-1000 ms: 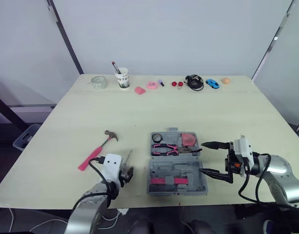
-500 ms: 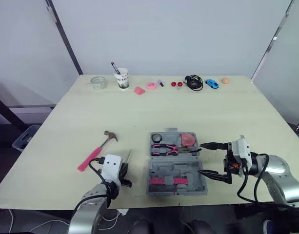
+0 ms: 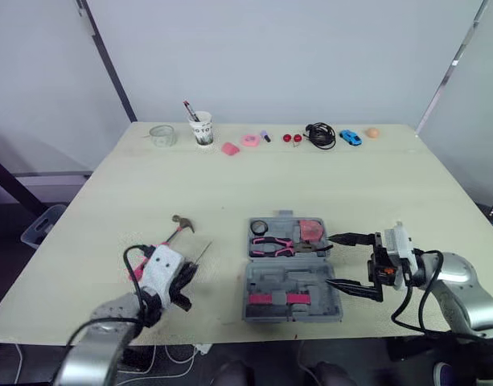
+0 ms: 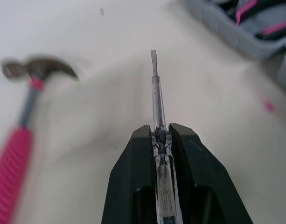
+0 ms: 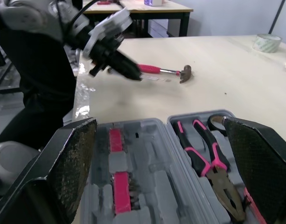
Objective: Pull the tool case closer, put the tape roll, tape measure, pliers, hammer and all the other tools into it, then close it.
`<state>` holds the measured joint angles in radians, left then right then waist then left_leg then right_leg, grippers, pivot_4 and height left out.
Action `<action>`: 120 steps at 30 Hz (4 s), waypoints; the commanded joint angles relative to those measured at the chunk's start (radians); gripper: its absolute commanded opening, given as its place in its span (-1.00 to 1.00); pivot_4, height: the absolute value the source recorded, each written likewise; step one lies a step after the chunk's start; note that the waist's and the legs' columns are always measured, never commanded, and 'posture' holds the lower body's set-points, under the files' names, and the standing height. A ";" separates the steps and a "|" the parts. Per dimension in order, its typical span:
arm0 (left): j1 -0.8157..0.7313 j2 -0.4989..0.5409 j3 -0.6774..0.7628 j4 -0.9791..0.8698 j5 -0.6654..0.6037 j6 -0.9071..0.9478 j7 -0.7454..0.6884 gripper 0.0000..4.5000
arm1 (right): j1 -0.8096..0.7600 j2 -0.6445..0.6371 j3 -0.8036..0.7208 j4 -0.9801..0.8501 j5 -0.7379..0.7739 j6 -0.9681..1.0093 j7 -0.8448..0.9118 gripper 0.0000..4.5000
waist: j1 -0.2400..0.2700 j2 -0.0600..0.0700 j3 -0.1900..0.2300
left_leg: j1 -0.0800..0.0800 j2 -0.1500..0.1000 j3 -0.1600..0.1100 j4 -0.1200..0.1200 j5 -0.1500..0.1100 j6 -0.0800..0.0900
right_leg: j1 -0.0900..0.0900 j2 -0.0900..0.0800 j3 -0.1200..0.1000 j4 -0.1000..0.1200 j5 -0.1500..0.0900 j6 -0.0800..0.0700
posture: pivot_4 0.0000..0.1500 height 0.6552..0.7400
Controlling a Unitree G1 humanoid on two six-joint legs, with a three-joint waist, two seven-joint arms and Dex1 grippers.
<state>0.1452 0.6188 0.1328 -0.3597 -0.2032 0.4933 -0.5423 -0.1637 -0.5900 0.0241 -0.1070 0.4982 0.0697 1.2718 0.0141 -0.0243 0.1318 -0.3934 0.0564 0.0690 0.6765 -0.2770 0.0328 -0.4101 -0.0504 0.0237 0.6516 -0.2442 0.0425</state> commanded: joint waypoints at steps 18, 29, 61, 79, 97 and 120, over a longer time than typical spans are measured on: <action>-0.559 0.252 -0.371 0.104 0.034 -0.009 -0.542 -0.97 | 0.081 -0.051 -0.079 -0.058 0.013 -0.008 -0.051 1.00 | 0.000 0.001 0.001 | -0.002 -0.003 0.004 -0.005 0.000 0.000 | 0.000 0.005 -0.002 -0.008 0.000 0.001 | 1.00 1.00; -0.789 0.091 -0.624 0.227 0.140 0.151 -0.610 -0.97 | 0.116 -0.046 -0.085 -0.078 0.002 -0.018 -0.086 1.00 | -0.001 0.000 0.002 | -0.003 -0.003 0.003 -0.004 0.000 0.000 | 0.000 0.007 0.000 -0.008 0.002 0.005 | 1.00 1.00; -0.899 -0.107 -0.803 0.425 0.313 0.133 -0.665 -0.97 | 0.172 -0.080 -0.121 -0.038 -0.020 -0.082 -0.098 1.00 | 0.000 0.000 0.002 | -0.004 -0.003 0.001 -0.002 0.000 0.000 | 0.001 0.012 0.006 -0.007 0.002 0.005 | 1.00 1.00; -0.911 -0.149 -0.801 0.497 0.349 0.098 -0.669 -0.97 | 0.180 -0.062 -0.106 -0.032 -0.044 -0.114 -0.120 1.00 | 0.001 0.000 0.001 | -0.004 -0.003 0.001 -0.001 0.000 0.000 | 0.001 0.012 0.006 -0.007 0.002 0.005 | 1.00 1.00; -0.909 -0.154 -0.788 0.510 0.358 0.074 -0.660 -0.18 | 0.185 -0.050 -0.091 -0.035 -0.064 -0.124 -0.124 1.00 | 0.001 0.001 0.001 | -0.004 -0.003 0.000 0.001 0.000 0.000 | 0.002 0.014 0.008 -0.006 0.002 0.005 | 1.00 1.00; -0.886 -0.145 -0.563 0.516 0.217 -0.108 -0.645 0.21 | 0.166 -0.047 -0.095 -0.011 -0.046 -0.129 -0.110 1.00 | -0.001 0.001 0.001 | -0.004 -0.003 0.001 0.007 0.000 0.000 | 0.001 0.020 0.019 0.002 0.002 0.004 | 1.00 1.00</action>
<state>-0.7520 0.4702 -0.4800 0.1377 0.0482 0.4755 -1.1918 0.0118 -0.6400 -0.0510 -0.1072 0.4306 -0.0469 1.1599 0.0133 -0.0237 0.1330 -0.3969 0.0535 0.0701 0.6831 -0.2767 0.0333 -0.4089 -0.0304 0.0431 0.6534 -0.2424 0.0470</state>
